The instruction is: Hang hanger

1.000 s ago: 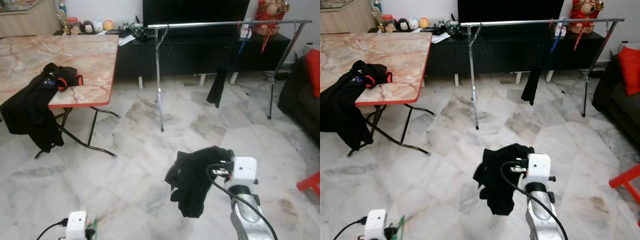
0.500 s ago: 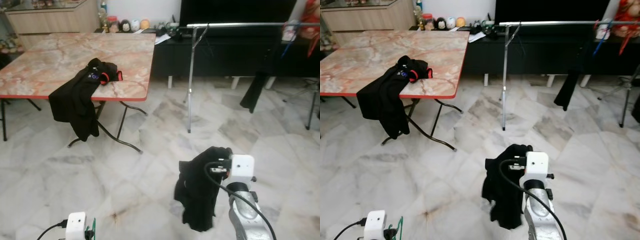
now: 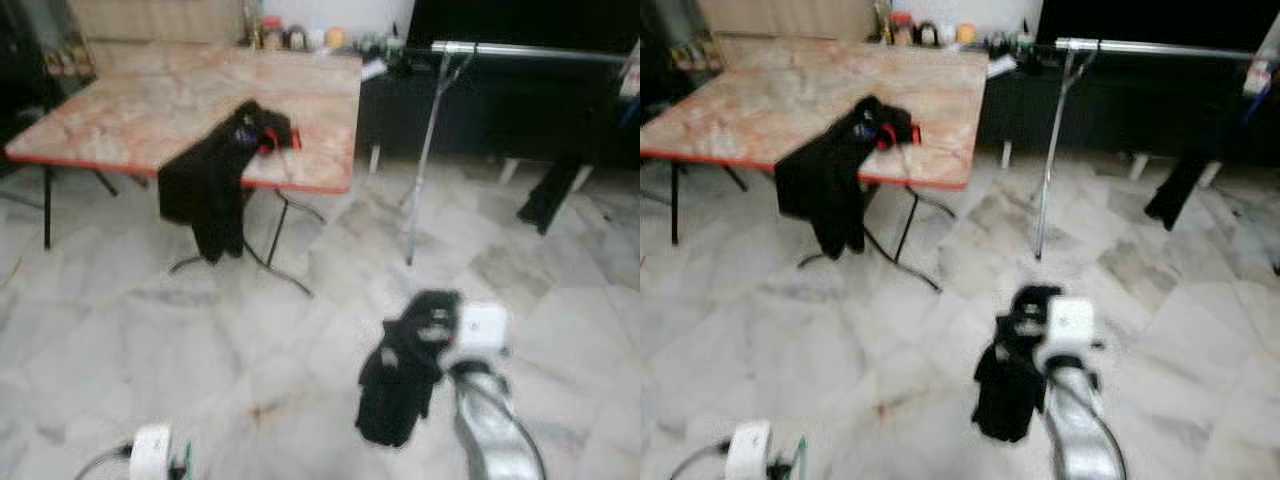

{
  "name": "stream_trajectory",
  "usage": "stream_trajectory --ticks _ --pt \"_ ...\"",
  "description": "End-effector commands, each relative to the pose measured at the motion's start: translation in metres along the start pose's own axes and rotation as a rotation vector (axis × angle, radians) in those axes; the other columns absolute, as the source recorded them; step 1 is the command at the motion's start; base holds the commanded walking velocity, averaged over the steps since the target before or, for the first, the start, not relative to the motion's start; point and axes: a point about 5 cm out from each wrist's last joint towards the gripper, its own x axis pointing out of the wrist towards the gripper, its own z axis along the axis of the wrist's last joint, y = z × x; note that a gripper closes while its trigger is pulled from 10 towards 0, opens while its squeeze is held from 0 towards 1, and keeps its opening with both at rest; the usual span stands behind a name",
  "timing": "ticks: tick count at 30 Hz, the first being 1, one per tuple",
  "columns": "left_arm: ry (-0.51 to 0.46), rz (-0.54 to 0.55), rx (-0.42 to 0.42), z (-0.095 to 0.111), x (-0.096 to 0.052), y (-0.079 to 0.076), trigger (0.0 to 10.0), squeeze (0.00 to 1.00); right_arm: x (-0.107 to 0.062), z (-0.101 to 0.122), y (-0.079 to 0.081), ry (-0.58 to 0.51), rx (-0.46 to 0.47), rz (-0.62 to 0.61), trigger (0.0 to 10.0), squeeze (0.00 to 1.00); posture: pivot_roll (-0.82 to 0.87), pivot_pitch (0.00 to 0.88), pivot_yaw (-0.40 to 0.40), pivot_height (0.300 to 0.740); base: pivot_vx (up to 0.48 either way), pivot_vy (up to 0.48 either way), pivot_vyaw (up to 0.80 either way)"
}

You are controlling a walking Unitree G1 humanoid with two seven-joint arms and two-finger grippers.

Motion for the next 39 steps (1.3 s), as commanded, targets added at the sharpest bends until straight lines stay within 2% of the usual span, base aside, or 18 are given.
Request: stream_trajectory --ticks 1,39 --pt "0.016 -0.009 -0.012 -0.0041 0.0003 -0.0054 10.0 0.00 0.0008 0.0047 -0.0119 -0.028 -0.004 -0.034 10.0 0.00 -0.02 0.000 -0.017 0.740 0.000 0.341 0.00" --pt "0.021 -0.015 -0.011 -0.0052 0.0002 -0.0064 10.0 0.00 0.0021 0.0022 -0.0071 -0.025 0.001 -0.027 10.0 0.00 -0.01 0.000 -0.025 0.740 0.000 0.328 0.00"
